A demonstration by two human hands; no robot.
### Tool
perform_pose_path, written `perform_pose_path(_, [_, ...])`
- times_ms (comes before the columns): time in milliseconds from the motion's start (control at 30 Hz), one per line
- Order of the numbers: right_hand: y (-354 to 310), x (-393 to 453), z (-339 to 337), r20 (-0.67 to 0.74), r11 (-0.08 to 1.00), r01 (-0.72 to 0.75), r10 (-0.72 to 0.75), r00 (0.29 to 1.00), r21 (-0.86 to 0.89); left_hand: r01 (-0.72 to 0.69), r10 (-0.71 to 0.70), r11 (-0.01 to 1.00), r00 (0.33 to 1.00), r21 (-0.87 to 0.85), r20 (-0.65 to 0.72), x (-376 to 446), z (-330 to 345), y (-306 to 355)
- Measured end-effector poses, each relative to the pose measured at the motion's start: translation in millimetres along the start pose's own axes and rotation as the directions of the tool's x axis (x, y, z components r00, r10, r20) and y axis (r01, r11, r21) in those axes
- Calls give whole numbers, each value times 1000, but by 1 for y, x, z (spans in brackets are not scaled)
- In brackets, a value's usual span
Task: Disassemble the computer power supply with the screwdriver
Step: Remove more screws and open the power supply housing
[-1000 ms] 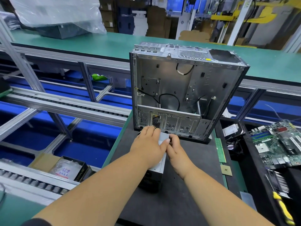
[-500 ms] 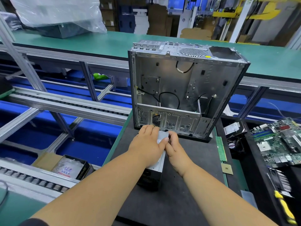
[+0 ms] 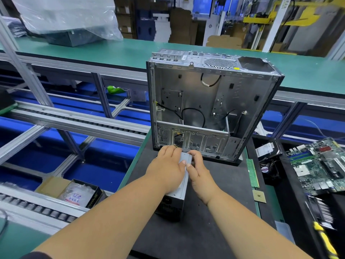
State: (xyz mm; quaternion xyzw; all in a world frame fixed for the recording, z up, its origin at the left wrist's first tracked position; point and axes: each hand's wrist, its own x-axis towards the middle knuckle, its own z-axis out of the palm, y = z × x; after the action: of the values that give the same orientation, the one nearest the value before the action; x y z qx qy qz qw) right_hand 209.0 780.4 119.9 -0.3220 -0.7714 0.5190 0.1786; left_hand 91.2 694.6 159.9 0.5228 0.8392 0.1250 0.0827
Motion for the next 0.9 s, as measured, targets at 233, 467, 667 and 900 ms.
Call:
perform_pose_path(233, [-4, -1, 2, -4, 1000, 8, -7, 1000, 21, 15, -15, 1000, 1000, -10, 18, 1, -1, 0])
perform_pose_path(467, [-5, -2, 2, 13, 997, 52, -52, 999, 49, 24, -23, 1000, 1000, -11, 8, 2, 0, 0])
perform_pose_path(667, [-6, -1, 2, 37, 992, 84, -88, 995, 95, 23, -23, 1000, 1000, -10, 16, 2, -1, -2])
perform_pose_path(900, [-9, -1, -2, 56, 994, 98, -101, 993, 46, 31, -30, 999, 999, -22, 16, 3, 0, -4])
